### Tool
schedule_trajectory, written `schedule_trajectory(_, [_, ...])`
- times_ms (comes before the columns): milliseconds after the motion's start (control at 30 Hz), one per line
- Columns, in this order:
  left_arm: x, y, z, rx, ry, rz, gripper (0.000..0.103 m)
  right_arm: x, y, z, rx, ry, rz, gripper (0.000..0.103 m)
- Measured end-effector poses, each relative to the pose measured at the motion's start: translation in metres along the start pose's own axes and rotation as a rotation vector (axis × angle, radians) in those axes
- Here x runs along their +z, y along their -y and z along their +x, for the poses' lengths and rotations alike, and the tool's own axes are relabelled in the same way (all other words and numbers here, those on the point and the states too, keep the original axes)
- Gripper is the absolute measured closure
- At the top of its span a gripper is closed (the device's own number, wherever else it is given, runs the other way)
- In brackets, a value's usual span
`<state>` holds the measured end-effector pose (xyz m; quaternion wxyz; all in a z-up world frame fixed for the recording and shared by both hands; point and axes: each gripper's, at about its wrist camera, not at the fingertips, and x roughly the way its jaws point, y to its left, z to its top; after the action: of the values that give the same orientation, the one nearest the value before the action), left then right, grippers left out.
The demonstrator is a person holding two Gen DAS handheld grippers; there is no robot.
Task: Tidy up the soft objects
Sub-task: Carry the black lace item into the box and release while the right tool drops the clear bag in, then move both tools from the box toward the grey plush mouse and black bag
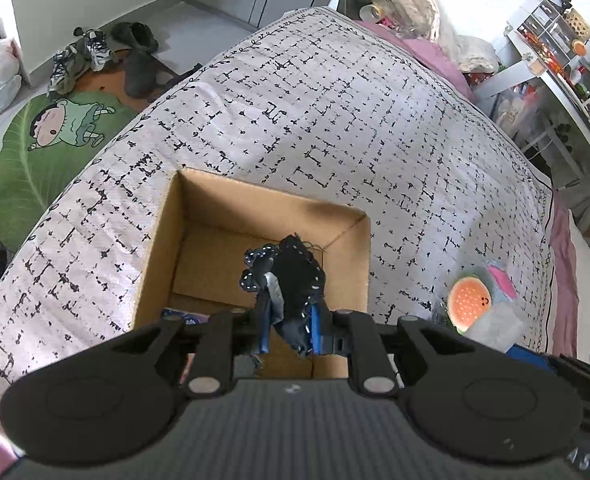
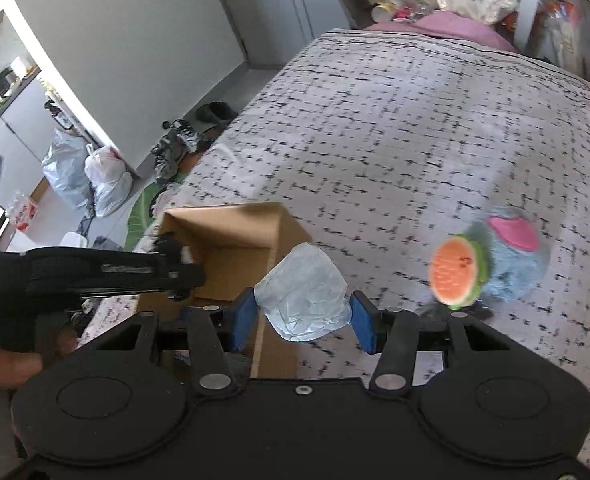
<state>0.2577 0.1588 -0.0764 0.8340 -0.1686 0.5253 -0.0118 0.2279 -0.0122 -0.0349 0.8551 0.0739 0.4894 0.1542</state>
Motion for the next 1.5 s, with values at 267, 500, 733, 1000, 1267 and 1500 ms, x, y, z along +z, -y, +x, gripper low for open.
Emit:
schedule_trajectory(267, [-0.001,-0.014,-0.012,0.051,0.02,-0.01,0.066,0.001,-0.025,0.008,0.05,-0.009,-0.017,0.053])
schedule_trajectory(500, [-0.003,-0.029,-0.029,0.084,0.046,-0.047,0.054,-0.002,-0.034,0.019,0.067,-0.024,-0.022,0.053])
schedule_trajectory(733, [-0.003,-0.035,-0.038,0.089,0.064,-0.08,0.044,-0.005,-0.039,0.019,0.096,-0.046,-0.029,0.051])
schedule_trajectory(1000, [-0.007,-0.029,-0.042,0.088,0.074,-0.065,0.033,-0.015,-0.034,0.014,0.126,-0.078,-0.028,0.033])
schedule_trajectory(1267, [-0.014,-0.019,-0.041,0.093,0.05,-0.033,0.023,-0.021,-0.005,0.004,0.063,-0.067,0.001,0.026])
schedule_trajectory(1500, [-0.019,-0.005,-0.04,0.096,0.052,-0.008,0.013,-0.027,0.024,-0.008,0.026,-0.038,0.024,0.014])
